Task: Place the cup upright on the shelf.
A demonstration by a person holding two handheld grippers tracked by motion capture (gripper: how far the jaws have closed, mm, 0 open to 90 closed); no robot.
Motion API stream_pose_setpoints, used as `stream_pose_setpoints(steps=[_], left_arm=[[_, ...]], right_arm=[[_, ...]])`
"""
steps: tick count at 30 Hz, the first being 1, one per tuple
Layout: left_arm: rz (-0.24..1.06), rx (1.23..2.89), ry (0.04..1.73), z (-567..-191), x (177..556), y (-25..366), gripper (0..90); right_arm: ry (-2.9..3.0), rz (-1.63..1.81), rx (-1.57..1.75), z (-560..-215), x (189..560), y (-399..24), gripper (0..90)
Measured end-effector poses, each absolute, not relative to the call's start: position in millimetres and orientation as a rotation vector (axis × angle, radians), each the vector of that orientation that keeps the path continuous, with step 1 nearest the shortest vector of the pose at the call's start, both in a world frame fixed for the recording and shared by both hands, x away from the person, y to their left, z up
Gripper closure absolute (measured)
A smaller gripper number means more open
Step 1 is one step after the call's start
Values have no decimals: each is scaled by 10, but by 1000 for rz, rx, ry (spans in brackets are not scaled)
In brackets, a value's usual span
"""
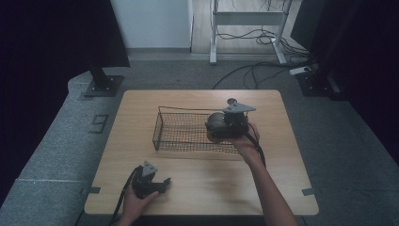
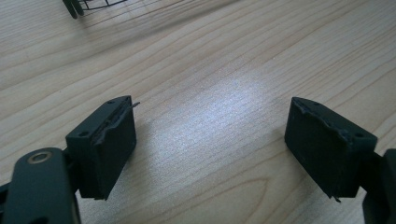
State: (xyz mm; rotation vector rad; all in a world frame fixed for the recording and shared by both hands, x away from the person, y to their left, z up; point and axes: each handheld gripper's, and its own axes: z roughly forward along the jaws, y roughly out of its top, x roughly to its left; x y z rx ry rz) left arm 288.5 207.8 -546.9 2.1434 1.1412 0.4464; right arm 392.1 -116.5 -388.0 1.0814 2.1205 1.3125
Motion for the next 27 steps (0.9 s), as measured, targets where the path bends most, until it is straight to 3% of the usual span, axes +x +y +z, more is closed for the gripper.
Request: stream_pose_setpoints(steps=[27], left_arm=[[448,2142,1141,-5471,2883,2078,166]], right_arm=[[2129,1238,1198,-4077,4397,-1141,136]])
